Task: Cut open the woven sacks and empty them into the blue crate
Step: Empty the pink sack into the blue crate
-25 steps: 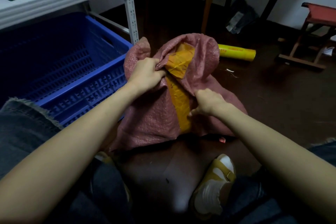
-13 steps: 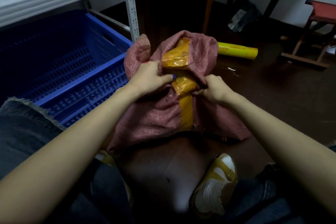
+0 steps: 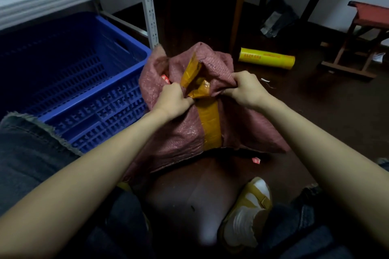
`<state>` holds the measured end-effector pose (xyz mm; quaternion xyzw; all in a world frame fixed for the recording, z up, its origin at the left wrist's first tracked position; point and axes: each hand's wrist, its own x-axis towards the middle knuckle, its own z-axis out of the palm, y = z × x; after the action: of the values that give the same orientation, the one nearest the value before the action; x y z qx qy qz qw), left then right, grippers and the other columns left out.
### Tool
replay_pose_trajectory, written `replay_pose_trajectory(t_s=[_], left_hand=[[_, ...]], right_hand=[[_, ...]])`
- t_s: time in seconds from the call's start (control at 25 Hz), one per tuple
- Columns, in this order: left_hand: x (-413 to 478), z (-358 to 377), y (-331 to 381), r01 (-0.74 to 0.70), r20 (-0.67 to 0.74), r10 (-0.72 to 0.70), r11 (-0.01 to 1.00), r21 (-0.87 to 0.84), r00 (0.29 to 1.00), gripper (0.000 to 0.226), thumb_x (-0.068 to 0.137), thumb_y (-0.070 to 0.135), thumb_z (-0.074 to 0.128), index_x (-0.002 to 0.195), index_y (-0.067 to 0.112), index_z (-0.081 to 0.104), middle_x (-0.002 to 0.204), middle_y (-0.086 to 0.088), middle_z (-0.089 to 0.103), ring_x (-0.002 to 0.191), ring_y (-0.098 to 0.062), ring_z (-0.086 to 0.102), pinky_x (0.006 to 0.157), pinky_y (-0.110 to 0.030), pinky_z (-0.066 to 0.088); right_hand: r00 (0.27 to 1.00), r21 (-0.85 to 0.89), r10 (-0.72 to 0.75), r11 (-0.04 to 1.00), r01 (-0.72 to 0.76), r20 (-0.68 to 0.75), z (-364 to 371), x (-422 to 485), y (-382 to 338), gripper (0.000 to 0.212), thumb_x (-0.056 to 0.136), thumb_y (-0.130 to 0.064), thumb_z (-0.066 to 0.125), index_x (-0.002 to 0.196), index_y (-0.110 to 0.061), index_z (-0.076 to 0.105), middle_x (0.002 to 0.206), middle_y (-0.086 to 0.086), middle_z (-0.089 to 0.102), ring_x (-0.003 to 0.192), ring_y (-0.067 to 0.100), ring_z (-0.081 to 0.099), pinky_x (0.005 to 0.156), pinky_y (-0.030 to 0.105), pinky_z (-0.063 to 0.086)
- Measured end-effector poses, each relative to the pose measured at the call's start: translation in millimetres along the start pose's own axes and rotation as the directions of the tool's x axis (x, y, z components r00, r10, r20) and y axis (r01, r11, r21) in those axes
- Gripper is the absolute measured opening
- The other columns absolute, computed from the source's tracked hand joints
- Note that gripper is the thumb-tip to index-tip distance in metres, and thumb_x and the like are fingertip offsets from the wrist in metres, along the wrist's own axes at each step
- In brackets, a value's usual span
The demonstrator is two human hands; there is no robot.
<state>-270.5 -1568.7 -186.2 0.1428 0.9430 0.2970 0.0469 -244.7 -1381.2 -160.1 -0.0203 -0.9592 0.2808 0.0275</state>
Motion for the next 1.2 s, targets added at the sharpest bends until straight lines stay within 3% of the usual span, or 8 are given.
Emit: replay_pose_trajectory(t_s=[0.12,0.24,0.4,0.48,0.6,0.68,0.88,1.2], left_hand=[[-0.8,0.7,4.3,0.108,-0.016,-0.111,0.983,-0.148,0.994,0.037,0.086,0.023,0.065,0.059,0.007,0.046,0.065,-0.008,0.051,0.074,-0.024,0.051,0.058,-0.022,0.027],[1.9,1.6,6.8,0.158,-0.049,-0.173,0.961,-0.227,0.984,0.024,0.087,0.020,0.064,0.091,-0.004,0.062,0.094,-0.022,0.063,0.093,-0.032,0.058,0.072,-0.032,0.037],[8.0,3.5,12.5,0.147,-0.113,-0.190,0.939,-0.312,0.975,0.028,0.087,0.014,0.062,0.111,-0.002,0.060,0.112,-0.020,0.063,0.109,-0.033,0.056,0.080,-0.026,0.037],[8.4,4.4,17.9,0.120,-0.136,-0.184,0.918,-0.379,0.974,0.025,0.086,0.006,0.061,0.110,-0.001,0.062,0.114,-0.018,0.064,0.110,-0.033,0.055,0.073,-0.020,0.035],[11.7,8.6,21.2,0.107,-0.161,-0.208,0.869,-0.483,0.965,0.022,0.085,0.001,0.059,0.106,-0.001,0.064,0.110,-0.017,0.066,0.106,-0.030,0.057,0.068,-0.013,0.032],[17.4,4.1,24.8,0.094,-0.198,-0.224,0.853,-0.513,0.954,0.023,0.086,0.002,0.059,0.107,0.001,0.064,0.110,-0.016,0.066,0.107,-0.030,0.058,0.079,-0.016,0.039],[41.4,-27.7,50.5,-0.067,-0.372,-0.204,0.797,-0.600,0.905,0.030,0.082,0.000,0.058,0.111,0.000,0.062,0.112,-0.015,0.065,0.111,-0.030,0.057,0.099,-0.037,0.045],[36.8,-117.8,107.3,-0.251,-0.600,-0.114,0.834,-0.491,0.792,0.024,0.088,0.012,0.057,0.109,0.003,0.065,0.102,-0.005,0.066,0.102,-0.014,0.057,0.070,-0.007,0.031]], right_hand=[[1.000,-0.027,-0.029,0.999,0.029,0.009,-3.7,-4.1,3.6,0.035,0.083,-0.031,0.070,0.108,-0.006,0.069,0.108,0.014,0.068,0.106,0.028,0.060,0.074,0.026,0.036],[0.999,-0.113,-0.011,0.993,0.016,0.043,1.4,-3.0,16.6,0.054,0.079,-0.036,0.074,0.121,-0.006,0.057,0.120,0.017,0.061,0.114,0.032,0.055,0.086,0.028,0.039],[0.894,-0.281,0.396,0.900,-0.333,0.211,0.2,-7.5,57.5,0.097,0.070,-0.045,0.079,0.145,-0.012,0.029,0.142,0.021,0.035,0.132,0.038,0.035,0.110,0.042,0.034],[0.845,-0.237,0.475,0.875,-0.422,0.245,5.0,-15.1,72.3,0.083,0.078,-0.041,0.074,0.144,-0.014,0.031,0.142,0.020,0.040,0.130,0.036,0.039,0.107,0.037,0.036],[0.911,-0.277,0.392,0.896,-0.348,0.126,11.2,-16.1,75.5,0.038,0.095,-0.025,0.051,0.131,-0.014,0.045,0.130,0.024,0.052,0.119,0.041,0.049,0.096,0.038,0.040],[0.942,-0.237,0.335,0.916,-0.324,0.006,2.1,-10.2,62.8,0.027,0.097,-0.018,0.041,0.122,-0.012,0.050,0.124,0.026,0.055,0.114,0.045,0.050,0.091,0.041,0.041],[0.924,-0.052,0.269,0.955,-0.293,-0.273,-44.1,-4.7,18.6,0.031,0.097,-0.016,0.034,0.121,-0.012,0.053,0.123,0.028,0.055,0.114,0.047,0.047,0.089,0.041,0.038],[0.800,0.136,0.205,0.979,-0.154,-0.564,-121.1,12.0,-50.9,0.030,0.094,-0.015,0.032,0.110,-0.010,0.057,0.116,0.026,0.059,0.108,0.043,0.051,0.082,0.038,0.039]])
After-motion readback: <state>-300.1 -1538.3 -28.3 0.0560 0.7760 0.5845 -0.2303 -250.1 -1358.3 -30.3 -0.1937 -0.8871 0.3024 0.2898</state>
